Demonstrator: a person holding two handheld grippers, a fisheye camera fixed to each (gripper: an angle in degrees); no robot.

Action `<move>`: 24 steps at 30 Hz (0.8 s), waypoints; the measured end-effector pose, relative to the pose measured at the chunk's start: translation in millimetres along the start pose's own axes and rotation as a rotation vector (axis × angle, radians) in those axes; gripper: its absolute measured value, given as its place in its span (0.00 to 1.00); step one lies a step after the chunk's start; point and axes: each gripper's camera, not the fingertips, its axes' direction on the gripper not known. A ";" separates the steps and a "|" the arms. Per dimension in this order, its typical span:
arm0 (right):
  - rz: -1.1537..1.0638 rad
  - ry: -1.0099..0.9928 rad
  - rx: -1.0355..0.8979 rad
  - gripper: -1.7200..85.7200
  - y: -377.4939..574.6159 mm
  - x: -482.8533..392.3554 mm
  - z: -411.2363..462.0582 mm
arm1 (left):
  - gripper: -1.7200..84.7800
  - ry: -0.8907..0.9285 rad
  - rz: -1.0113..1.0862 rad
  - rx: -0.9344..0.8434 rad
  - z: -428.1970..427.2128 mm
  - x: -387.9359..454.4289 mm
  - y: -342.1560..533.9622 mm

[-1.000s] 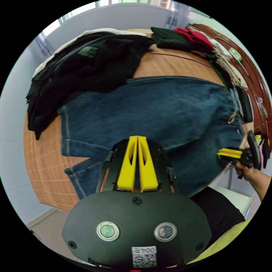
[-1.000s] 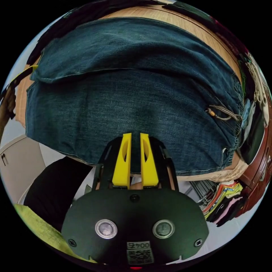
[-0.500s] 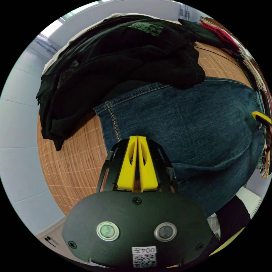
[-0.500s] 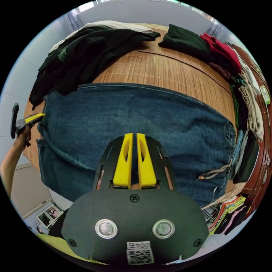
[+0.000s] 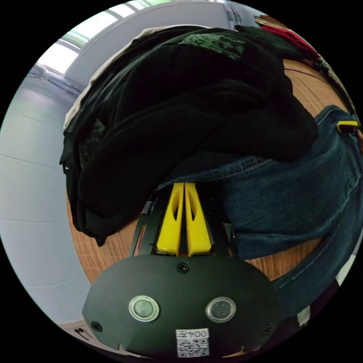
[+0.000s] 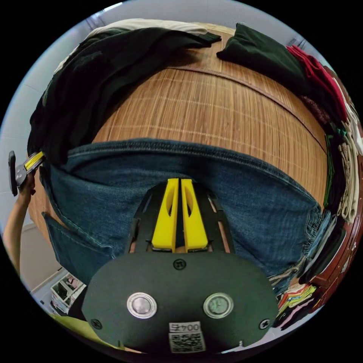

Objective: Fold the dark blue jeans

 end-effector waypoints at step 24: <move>0.659 0.003 -0.011 0.11 264.1 236.8 -15.9 | 0.02 0.348 0.071 -0.003 -17.4 196.1 146.6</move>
